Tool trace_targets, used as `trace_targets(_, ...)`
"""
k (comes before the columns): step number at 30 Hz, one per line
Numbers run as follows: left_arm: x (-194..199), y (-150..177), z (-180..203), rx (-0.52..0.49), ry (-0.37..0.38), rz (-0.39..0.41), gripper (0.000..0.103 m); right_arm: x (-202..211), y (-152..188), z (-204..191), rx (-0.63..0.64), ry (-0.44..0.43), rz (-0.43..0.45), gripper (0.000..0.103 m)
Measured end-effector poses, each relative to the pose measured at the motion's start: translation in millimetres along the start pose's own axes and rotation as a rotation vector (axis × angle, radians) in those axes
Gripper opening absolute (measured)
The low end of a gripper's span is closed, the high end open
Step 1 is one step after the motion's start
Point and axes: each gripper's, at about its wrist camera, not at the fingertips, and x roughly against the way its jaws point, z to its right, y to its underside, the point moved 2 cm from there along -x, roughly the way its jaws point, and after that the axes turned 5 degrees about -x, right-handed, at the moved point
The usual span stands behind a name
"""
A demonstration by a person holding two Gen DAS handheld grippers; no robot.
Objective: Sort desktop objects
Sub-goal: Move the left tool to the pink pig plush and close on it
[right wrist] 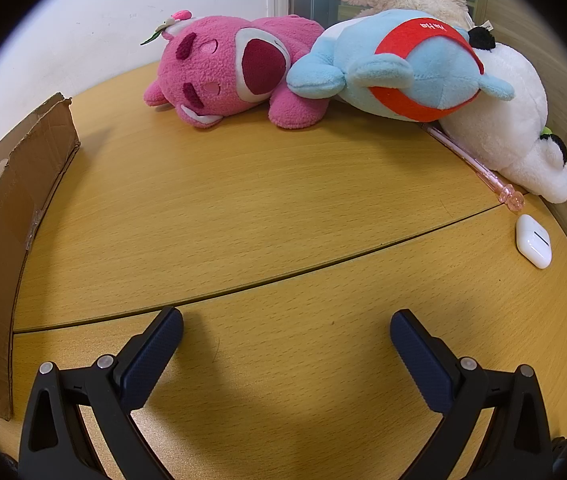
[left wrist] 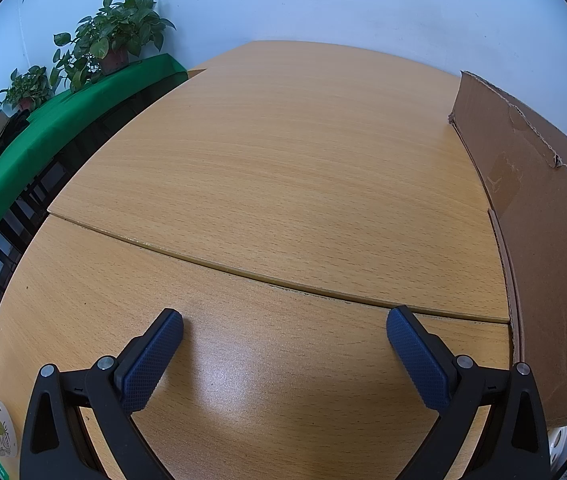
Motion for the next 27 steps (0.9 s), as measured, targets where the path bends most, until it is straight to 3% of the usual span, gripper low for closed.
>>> trace_targets(15,6,6,-4,0.025,-0.019,-0.023,0.103,-1,0,-2,-0.011,0.014,-0.015,0.102)
trace_targets(18,48,21,2,0.006,-0.048,0.070,0.103,17,27,-14,0.040,0.005,-0.060,0.102)
trace_targets(23,150,46,21,-0.073,-0.039,0.219,0.103,96,109,-59,0.398,0.051,-0.016,0.102)
trace_targets(27,225,74,48,-0.132,0.022,0.315,0.103,165,144,-89,0.480,-0.073,0.082,0.102)
